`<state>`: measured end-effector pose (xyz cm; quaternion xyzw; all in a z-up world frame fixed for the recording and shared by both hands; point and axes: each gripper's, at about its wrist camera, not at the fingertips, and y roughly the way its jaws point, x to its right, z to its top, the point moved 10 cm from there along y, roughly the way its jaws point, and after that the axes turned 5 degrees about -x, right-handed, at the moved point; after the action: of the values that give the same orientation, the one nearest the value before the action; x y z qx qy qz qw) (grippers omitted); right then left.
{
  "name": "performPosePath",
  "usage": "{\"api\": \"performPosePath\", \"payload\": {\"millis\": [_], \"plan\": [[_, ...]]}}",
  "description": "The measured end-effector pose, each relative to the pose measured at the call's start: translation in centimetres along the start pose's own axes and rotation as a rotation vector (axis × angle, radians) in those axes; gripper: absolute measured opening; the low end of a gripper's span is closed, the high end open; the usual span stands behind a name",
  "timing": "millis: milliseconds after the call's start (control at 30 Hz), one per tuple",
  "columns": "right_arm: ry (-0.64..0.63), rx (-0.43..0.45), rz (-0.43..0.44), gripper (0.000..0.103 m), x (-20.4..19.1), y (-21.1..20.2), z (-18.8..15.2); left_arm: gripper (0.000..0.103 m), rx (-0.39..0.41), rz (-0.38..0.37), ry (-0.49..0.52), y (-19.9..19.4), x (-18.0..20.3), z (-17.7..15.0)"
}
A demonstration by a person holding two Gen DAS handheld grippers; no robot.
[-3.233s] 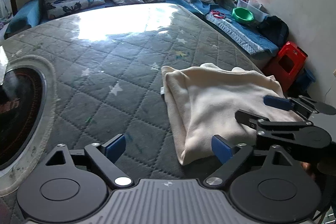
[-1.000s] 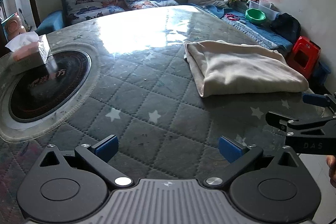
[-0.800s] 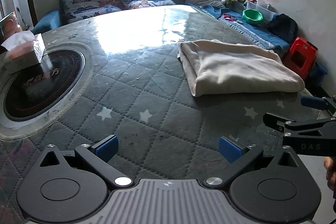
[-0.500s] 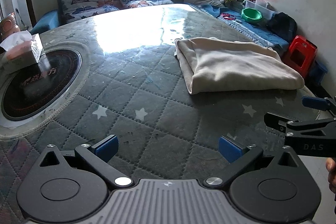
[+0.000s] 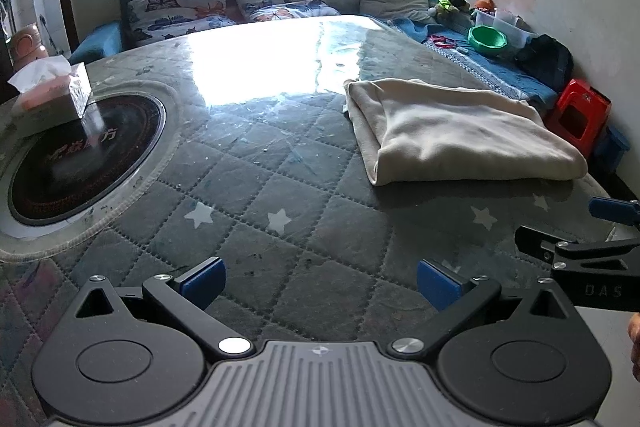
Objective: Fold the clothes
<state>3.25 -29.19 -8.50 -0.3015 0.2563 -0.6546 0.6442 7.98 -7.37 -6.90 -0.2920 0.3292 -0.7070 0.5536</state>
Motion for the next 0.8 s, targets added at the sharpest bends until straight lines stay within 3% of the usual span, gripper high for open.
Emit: {"api": "performPosePath", "payload": {"millis": [800], "plan": [[0.026,-0.004,-0.019,0.103,0.5,0.2,-0.4,0.103,0.008,-0.02,0.028,0.4,2.0,0.8]]}}
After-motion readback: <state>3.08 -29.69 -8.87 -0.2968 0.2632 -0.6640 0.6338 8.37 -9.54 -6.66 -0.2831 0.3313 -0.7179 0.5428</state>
